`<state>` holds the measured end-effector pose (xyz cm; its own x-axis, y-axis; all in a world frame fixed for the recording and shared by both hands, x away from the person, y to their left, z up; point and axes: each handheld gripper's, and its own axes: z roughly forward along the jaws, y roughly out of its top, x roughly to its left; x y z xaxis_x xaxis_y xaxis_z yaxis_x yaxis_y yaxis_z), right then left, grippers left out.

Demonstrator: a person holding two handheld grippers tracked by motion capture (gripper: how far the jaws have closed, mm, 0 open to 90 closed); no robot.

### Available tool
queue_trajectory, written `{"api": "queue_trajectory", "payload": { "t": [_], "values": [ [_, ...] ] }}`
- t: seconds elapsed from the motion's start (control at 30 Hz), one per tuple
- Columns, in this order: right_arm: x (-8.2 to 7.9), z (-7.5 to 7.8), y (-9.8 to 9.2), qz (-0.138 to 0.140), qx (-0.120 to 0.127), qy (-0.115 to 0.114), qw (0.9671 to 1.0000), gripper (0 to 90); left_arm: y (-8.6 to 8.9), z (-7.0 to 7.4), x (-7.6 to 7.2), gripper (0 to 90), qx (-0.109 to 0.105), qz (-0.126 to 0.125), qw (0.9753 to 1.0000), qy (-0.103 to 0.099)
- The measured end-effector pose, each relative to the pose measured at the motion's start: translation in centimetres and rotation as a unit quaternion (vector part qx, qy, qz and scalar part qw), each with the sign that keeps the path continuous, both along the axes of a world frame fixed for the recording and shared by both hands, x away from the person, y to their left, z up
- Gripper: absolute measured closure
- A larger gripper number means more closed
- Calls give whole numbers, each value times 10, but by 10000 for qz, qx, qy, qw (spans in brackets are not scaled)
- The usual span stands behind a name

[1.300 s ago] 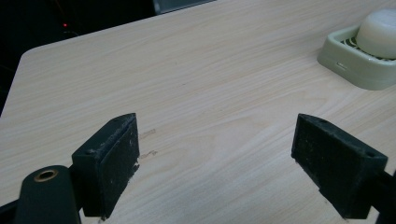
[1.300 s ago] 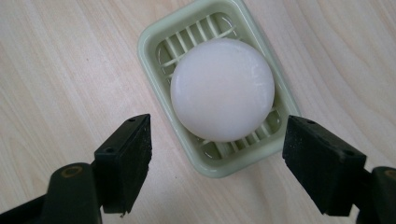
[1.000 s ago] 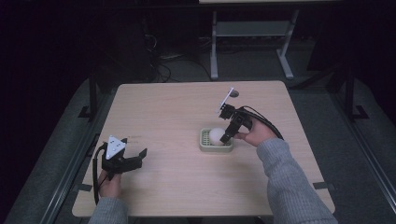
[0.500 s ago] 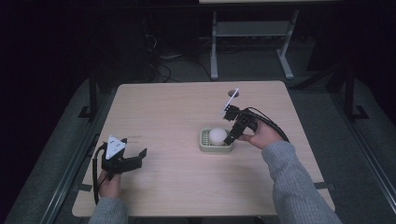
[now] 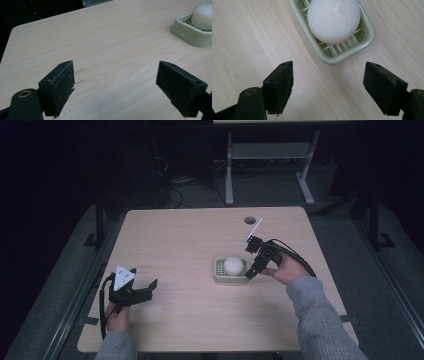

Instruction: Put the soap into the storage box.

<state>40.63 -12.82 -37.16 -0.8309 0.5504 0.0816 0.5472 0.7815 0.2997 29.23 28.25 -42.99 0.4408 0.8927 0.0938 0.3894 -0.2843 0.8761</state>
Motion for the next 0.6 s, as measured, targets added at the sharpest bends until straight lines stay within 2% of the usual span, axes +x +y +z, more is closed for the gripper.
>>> {"api": "queue_trajectory", "payload": {
  "t": [0.6],
  "values": [
    [-19,-7,-22,-133,46,-6,9999,238,-1,-1,0,148,-4,3,10000,-2]
  ]
}}
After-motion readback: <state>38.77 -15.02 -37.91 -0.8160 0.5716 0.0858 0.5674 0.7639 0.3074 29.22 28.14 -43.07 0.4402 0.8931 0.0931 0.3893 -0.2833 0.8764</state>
